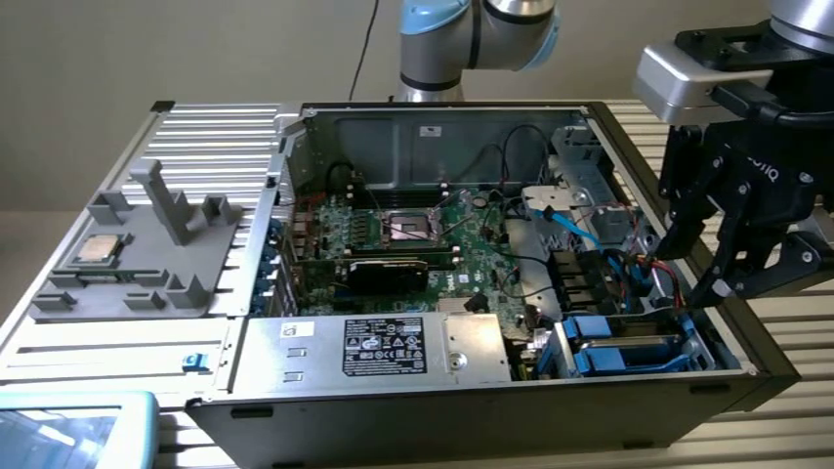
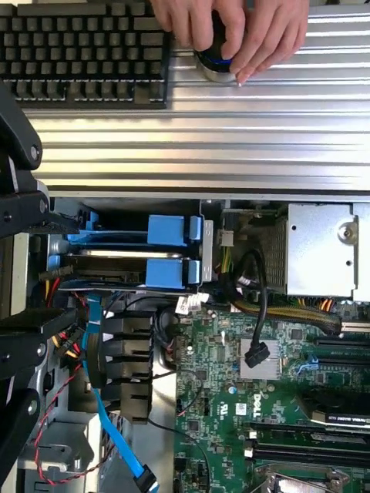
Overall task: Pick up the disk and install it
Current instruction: 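Insert the first disk wire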
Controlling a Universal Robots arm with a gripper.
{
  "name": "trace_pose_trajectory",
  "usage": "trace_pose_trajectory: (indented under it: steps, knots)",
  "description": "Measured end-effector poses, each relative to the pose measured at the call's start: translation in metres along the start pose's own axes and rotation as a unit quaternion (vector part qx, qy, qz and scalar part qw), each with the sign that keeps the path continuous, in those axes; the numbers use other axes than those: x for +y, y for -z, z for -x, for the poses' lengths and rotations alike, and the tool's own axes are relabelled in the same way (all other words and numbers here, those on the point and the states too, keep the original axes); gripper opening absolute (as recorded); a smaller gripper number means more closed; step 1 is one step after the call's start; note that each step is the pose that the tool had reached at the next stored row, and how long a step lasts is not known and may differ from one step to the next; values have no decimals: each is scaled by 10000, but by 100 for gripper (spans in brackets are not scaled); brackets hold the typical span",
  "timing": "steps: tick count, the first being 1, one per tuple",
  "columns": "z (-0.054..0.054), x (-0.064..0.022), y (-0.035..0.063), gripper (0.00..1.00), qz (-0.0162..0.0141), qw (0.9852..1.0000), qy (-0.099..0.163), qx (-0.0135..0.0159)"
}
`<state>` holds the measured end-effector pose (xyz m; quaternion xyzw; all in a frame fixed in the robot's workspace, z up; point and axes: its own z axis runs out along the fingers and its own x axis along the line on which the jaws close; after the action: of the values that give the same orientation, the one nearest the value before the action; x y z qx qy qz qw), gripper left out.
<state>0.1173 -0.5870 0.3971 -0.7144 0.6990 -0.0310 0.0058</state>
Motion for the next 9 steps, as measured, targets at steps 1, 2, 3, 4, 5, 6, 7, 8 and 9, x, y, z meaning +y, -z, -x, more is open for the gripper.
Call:
trace_pose_trajectory:
  steps: [1, 2, 3, 4, 5, 6, 7, 8, 9]
  knots:
    - [0, -3, 0, 51, 27, 10000, 7, -1]
    - [-1, -3, 0, 51, 33, 10000, 7, -1]
    - [-1, -3, -1, 51, 32, 10000, 8, -2]
    - [-6, -3, -3, 51, 31, 10000, 25, -2]
    - [-5, -3, -6, 51, 28, 10000, 92, -5]
    - [-5, -3, -7, 51, 25, 9998, 181, -9]
    - [-5, -3, -9, 51, 22, 9996, 270, -13]
    - [-5, -3, -12, 51, 19, 9994, 357, -19]
    - [-5, -3, -14, 51, 16, 9990, 443, -23]
